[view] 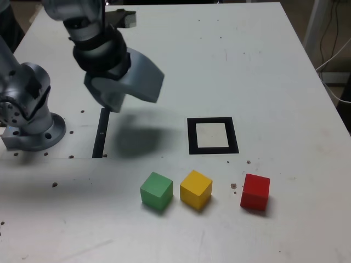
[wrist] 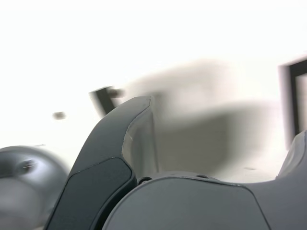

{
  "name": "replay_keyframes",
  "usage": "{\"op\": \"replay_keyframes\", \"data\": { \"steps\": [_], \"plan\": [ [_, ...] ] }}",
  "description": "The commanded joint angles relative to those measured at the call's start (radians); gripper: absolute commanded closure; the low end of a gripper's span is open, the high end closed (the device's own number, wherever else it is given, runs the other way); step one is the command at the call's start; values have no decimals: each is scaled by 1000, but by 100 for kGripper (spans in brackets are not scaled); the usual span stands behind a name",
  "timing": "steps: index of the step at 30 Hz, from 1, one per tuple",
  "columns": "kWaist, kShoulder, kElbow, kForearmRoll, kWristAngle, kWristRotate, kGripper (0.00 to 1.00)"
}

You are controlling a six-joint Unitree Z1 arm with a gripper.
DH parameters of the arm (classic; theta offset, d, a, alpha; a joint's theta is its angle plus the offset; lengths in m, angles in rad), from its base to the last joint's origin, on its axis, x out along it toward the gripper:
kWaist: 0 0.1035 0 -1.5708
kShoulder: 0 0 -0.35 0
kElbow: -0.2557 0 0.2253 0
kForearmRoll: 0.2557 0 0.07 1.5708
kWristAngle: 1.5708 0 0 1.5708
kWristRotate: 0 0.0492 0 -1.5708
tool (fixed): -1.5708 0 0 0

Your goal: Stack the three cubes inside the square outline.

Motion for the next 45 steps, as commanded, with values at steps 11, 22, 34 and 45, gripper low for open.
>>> {"op": "replay_keyframes", "data": {
  "steps": [11,22,34,45],
  "plan": [
    [0,-10,8,-4,-33,-1,0],
    [-16,30,-82,68,-187,-10,1],
    [-222,293,-616,330,-167,-148,2],
    [-351,637,-1102,585,-127,-172,3]
  ]
}}
